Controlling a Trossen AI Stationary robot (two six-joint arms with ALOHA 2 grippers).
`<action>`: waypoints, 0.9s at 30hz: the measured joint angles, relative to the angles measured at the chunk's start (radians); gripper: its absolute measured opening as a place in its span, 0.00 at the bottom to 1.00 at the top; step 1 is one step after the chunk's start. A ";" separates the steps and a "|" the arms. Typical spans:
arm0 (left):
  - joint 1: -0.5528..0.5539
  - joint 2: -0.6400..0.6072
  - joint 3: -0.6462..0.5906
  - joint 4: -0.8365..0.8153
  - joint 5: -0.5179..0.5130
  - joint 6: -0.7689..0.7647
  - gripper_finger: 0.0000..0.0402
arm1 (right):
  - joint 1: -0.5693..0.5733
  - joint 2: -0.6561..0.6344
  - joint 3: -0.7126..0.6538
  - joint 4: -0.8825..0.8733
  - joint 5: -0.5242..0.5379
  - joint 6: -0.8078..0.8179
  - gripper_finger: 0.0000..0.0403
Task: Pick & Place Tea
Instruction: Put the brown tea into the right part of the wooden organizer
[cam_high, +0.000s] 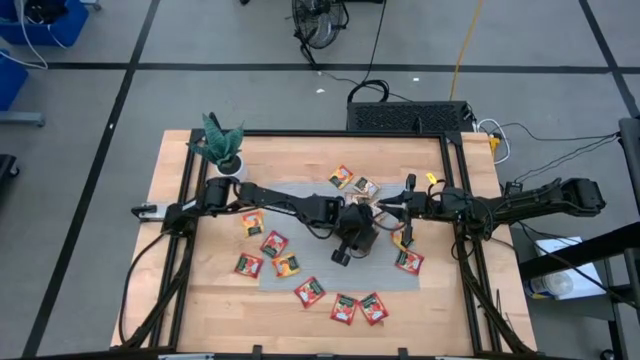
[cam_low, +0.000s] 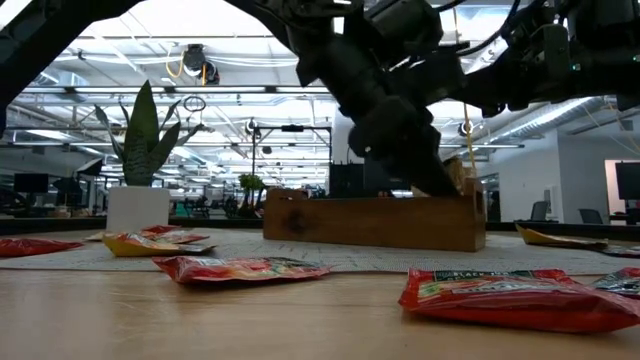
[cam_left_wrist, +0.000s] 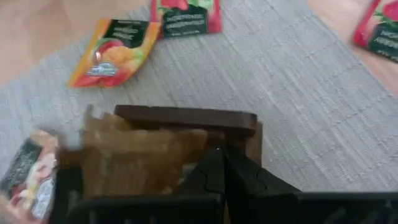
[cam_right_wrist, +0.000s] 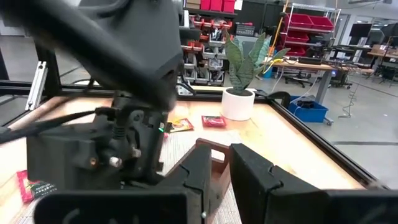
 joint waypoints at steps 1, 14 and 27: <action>0.001 0.002 0.000 0.007 -0.002 -0.001 0.00 | 0.000 0.000 0.000 0.000 0.000 0.000 0.11; 0.003 0.005 -0.002 0.001 -0.089 -0.025 0.01 | 0.000 0.000 0.000 -0.002 0.000 -0.001 0.11; 0.003 0.005 -0.002 -0.031 -0.143 -0.027 0.02 | 0.000 0.000 0.000 -0.005 0.000 -0.004 0.11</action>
